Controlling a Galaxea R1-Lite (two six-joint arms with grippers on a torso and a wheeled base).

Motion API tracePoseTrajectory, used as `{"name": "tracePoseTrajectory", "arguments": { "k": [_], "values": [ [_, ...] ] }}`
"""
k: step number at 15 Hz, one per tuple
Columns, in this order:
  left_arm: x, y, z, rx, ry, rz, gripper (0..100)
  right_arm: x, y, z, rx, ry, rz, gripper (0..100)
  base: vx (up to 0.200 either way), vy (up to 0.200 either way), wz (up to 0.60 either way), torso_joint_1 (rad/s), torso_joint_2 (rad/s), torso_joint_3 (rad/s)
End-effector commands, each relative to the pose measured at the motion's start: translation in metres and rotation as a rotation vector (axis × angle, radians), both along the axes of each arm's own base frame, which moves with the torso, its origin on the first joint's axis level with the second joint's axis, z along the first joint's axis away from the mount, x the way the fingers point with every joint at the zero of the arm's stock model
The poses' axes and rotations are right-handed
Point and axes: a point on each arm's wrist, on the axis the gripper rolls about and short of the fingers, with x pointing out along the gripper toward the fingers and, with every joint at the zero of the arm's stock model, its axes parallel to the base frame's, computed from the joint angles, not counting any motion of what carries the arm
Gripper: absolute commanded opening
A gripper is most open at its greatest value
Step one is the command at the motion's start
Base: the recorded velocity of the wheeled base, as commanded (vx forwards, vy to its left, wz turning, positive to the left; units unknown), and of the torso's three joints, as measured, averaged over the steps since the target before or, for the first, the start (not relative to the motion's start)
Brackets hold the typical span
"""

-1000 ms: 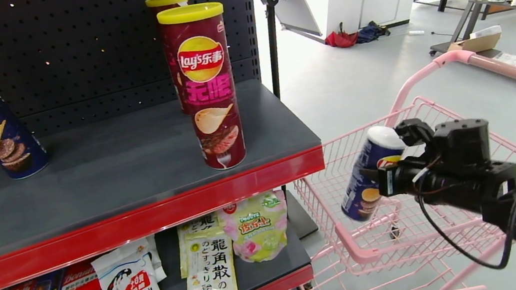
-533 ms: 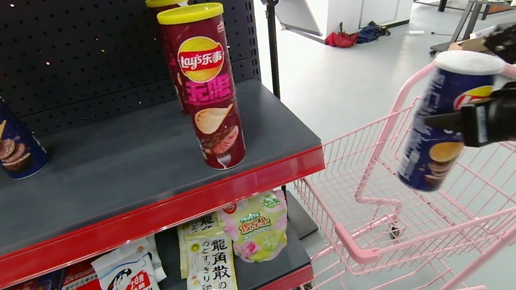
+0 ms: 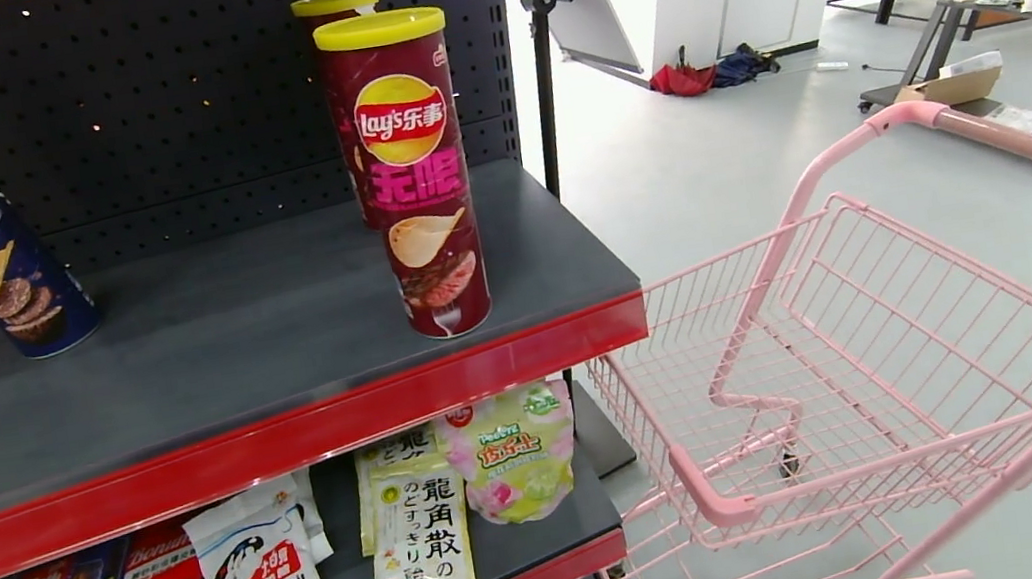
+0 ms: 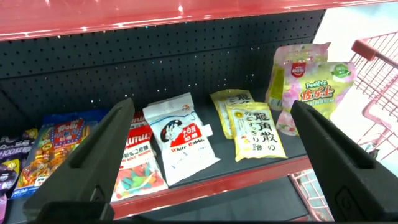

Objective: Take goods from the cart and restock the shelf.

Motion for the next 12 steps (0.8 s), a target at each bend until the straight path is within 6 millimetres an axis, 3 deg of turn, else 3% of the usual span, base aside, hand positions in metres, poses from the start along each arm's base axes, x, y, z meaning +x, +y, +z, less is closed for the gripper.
{"name": "tracePoseTrajectory", "arguments": {
  "k": [1, 5, 12],
  "values": [
    [0.0, 0.0, 0.0, 0.0, 0.0, 0.003, 100, -0.0241, -0.0066, -0.0099, 0.005, -0.069, -0.026, 0, 0.0, 0.0, 0.0, 0.0, 0.0, 0.0],
    [0.0, 0.0, 0.0, 0.0, 0.0, 0.001, 100, -0.0277, -0.0075, -0.0111, 0.007, -0.084, -0.035, 0, 0.0, 0.0, 0.0, 0.023, -0.07, -0.044],
    [0.0, 0.0, 0.0, 0.0, 0.0, 0.001, 100, -0.0286, -0.0077, -0.011, 0.005, -0.089, -0.034, 0, 0.0, 0.0, 0.0, 0.194, -0.52, -0.332]
  ]
}}
